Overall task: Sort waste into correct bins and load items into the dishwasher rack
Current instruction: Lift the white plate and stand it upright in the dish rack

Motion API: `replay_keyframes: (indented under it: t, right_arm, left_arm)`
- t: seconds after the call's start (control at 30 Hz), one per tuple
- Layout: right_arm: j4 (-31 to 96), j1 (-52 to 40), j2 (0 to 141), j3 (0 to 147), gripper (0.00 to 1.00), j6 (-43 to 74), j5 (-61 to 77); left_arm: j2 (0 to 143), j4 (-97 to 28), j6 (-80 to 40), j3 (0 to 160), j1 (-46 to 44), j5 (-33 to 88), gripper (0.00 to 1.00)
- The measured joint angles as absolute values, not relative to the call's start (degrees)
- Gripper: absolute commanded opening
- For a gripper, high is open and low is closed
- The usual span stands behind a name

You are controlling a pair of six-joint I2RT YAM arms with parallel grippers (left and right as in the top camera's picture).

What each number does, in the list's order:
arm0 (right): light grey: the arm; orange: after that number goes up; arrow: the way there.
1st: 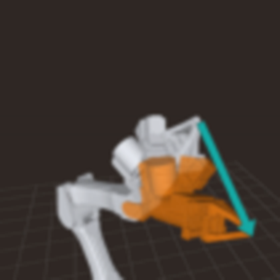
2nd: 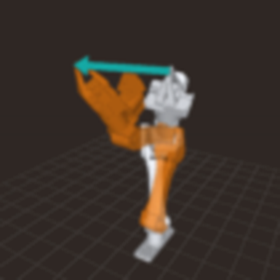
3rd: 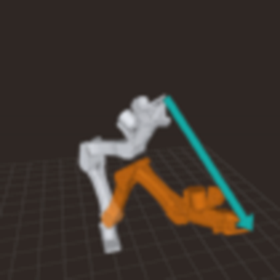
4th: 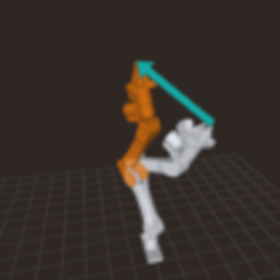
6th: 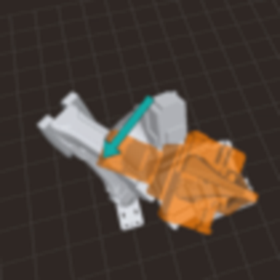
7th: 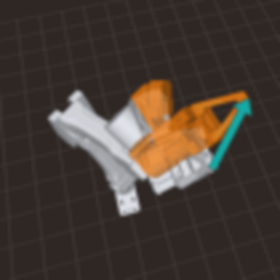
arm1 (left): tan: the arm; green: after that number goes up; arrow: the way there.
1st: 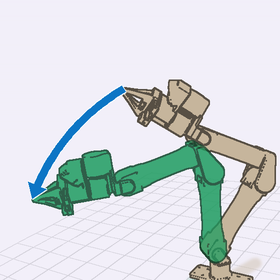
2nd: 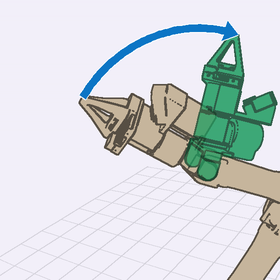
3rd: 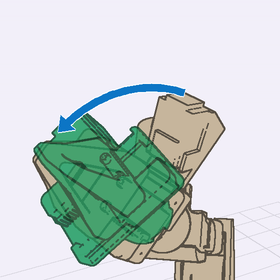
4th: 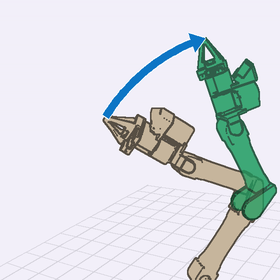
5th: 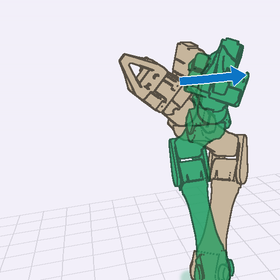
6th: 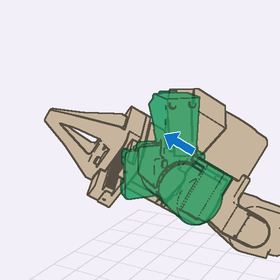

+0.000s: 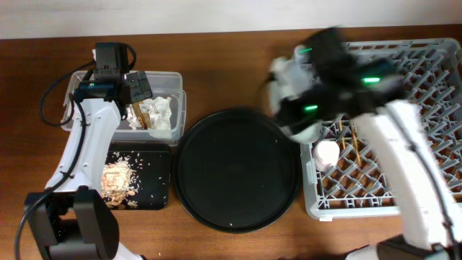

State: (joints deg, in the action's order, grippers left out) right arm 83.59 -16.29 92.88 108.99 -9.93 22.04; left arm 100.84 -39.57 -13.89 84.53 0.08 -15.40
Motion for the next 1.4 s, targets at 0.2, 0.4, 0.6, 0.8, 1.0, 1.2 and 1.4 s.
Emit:
replay_keyframes:
  t: [0.2, 0.4, 0.6, 0.8, 1.0, 1.2, 1.4]
  right_arm:
    - [89.9, 9.1, 93.4, 109.1, 0.04, -24.8, 37.9]
    - [93.1, 21.7, 102.7, 109.1, 0.04, -37.1, 46.1]
    - [96.7, 22.9, 112.2, 109.1, 0.04, -48.6, 50.7]
    - [97.0, 22.9, 116.7, 109.1, 0.27, -54.8, 51.8]
    - [97.1, 22.9, 117.3, 109.1, 0.64, -56.0, 51.7]
    - [97.1, 23.1, 117.3, 109.5, 0.99, -52.8, 51.4]
    - [97.1, 26.3, 117.3, 114.0, 0.99, -44.4, 48.8]
  left_arm:
    - [100.8, -39.6, -13.9, 84.5, 0.1, -15.4, 0.99]
    - [100.8, -39.6, -13.9, 84.5, 0.1, -15.4, 0.99]
    - [100.8, -39.6, -13.9, 84.5, 0.1, -15.4, 0.99]
    - [100.8, -39.6, -13.9, 84.5, 0.1, -15.4, 0.99]
    - [100.8, -39.6, -13.9, 84.5, 0.1, -15.4, 0.99]
    - [100.8, -39.6, -13.9, 84.5, 0.1, -15.4, 0.99]
    - [100.8, -39.6, -13.9, 84.5, 0.1, -15.4, 0.99]
